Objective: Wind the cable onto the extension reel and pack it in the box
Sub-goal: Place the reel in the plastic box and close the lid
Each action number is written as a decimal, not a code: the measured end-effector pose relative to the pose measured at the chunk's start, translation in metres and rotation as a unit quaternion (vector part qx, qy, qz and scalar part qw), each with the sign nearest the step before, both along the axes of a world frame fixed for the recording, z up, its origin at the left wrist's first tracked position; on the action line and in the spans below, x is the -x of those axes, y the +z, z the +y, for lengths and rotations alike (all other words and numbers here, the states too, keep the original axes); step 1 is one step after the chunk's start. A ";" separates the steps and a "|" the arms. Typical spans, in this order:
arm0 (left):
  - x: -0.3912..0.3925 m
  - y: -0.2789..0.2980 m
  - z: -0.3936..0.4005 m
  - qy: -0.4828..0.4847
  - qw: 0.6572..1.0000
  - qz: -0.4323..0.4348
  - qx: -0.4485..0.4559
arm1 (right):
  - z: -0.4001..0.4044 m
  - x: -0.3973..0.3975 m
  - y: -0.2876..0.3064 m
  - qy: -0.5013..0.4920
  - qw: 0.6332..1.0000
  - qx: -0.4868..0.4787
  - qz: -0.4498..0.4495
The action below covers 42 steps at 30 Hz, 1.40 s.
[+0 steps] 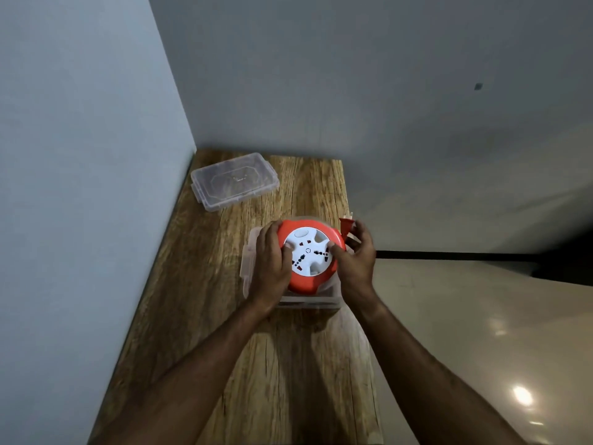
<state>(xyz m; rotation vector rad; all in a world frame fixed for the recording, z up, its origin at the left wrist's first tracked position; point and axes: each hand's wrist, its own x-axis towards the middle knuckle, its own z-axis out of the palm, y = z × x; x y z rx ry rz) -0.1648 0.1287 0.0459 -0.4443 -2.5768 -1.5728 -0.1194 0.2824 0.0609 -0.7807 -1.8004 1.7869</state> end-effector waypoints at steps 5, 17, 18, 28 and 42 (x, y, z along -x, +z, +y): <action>0.008 -0.007 -0.006 -0.029 0.999 -0.008 0.029 | 0.001 0.002 -0.007 0.022 0.996 -0.068 -0.055; 0.010 -0.013 -0.011 -0.068 0.994 -0.012 0.082 | -0.007 -0.007 -0.008 0.080 0.944 -0.293 -0.129; 0.011 -0.013 -0.010 -0.071 0.994 -0.014 0.085 | -0.007 -0.007 -0.007 0.085 0.937 -0.310 -0.139; 0.012 -0.014 -0.008 -0.086 0.989 -0.041 0.109 | -0.006 -0.004 -0.009 0.116 0.902 -0.366 -0.195; 0.005 -0.016 -0.006 -0.033 0.979 0.002 0.202 | 0.008 -0.011 0.009 0.071 0.854 -0.488 -0.164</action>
